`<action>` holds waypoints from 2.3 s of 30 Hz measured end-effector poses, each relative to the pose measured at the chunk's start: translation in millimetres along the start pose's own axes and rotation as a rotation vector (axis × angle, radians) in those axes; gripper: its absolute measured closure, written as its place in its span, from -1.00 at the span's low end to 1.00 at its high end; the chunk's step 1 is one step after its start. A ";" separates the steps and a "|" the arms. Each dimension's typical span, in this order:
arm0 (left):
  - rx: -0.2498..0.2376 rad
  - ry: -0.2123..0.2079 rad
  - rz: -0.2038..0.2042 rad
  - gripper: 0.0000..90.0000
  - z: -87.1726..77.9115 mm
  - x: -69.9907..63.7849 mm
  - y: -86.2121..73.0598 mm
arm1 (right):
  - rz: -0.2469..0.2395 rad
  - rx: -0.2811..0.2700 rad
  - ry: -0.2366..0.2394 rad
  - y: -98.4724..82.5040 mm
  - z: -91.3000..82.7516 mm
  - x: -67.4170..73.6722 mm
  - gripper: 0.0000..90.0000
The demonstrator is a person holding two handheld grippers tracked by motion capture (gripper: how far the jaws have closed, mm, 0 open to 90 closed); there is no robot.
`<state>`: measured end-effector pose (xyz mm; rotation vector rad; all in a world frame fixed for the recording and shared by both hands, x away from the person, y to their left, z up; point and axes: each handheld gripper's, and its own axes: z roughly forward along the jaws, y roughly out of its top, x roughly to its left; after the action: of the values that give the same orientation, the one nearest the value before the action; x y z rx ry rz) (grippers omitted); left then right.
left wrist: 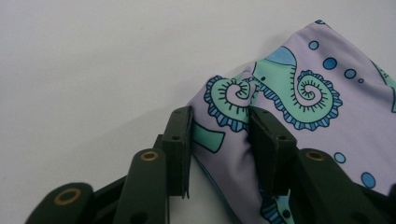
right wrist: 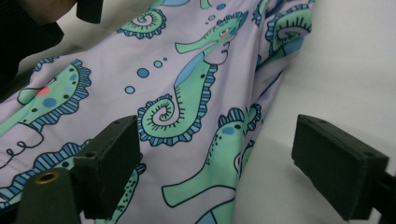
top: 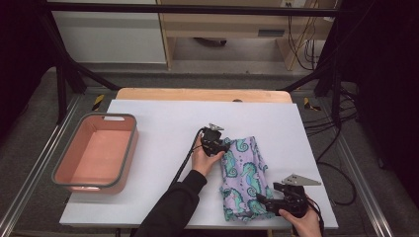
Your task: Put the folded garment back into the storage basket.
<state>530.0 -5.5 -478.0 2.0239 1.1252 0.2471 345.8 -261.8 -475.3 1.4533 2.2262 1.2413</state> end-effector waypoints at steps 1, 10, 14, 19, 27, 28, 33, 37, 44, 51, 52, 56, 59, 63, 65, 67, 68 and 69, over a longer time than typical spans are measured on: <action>0.001 0.003 0.001 0.38 0.0 -0.2 -0.1 | -0.005 0.004 0.001 -0.2 0.5 -0.7 -0.60; -0.004 0.003 0.026 0.59 1.0 -3.7 -0.7 | 0.003 0.073 0.004 -2.8 3.2 1.9 -0.38; -0.007 0.006 0.036 0.67 1.9 -5.6 -0.8 | 0.003 0.081 0.004 -3.4 2.9 4.6 -0.23; -0.012 0.010 0.049 0.72 2.6 -7.6 -1.0 | 0.017 0.087 0.005 -5.0 3.6 10.8 0.12; -0.016 0.005 0.053 0.74 3.1 -6.8 -1.9 | 0.011 0.108 -0.046 -4.3 6.1 18.4 0.51; -0.019 0.005 0.052 0.74 3.3 -6.9 -2.3 | 0.017 0.108 -0.038 -4.2 6.7 19.3 0.59; -0.024 0.004 0.064 0.73 3.5 -7.1 -3.1 | 0.031 0.123 -0.008 -3.8 8.2 21.1 0.76; -0.026 0.000 0.061 0.73 3.3 -6.1 -3.4 | 0.055 0.119 -0.005 -3.6 8.7 21.0 0.83; -0.030 -0.029 0.027 0.76 2.4 -3.0 -2.0 | 0.068 0.115 0.005 -3.0 7.7 19.8 0.85; -0.066 -0.059 0.020 0.77 -8.2 -2.4 6.4 | 0.069 0.105 0.007 -2.5 6.7 19.2 0.86; -0.074 -0.064 0.020 0.77 -10.8 -3.4 8.3 | 0.070 0.103 0.008 -2.3 6.5 19.2 0.86; -0.088 -0.073 0.034 0.77 -17.4 -7.5 14.4 | 0.074 0.097 0.013 -1.4 5.0 19.3 0.86; -0.105 -0.079 0.046 0.77 -23.0 -11.5 19.0 | 0.069 0.088 0.014 -0.7 3.5 19.1 0.86; -0.118 -0.084 0.060 0.77 -29.3 -14.3 22.7 | 0.068 0.077 0.013 0.0 2.3 19.3 0.86; -0.126 -0.086 0.062 0.77 -32.4 -14.8 23.9 | 0.067 0.073 0.012 0.2 2.0 19.3 0.86; -0.130 -0.089 0.063 0.77 -35.1 -14.5 24.8 | 0.064 0.068 0.013 0.3 1.7 19.4 0.86; -0.133 -0.091 0.064 0.77 -36.2 -14.5 25.1 | 0.064 0.065 0.012 0.4 1.6 19.6 0.86; -0.137 -0.092 0.064 0.77 -36.9 -14.5 25.3 | 0.063 0.065 0.012 0.5 1.5 19.7 0.86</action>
<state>518.7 -4.3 -432.3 1.9316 0.9618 0.2546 337.2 -244.5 -470.7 1.5551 2.2647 1.2100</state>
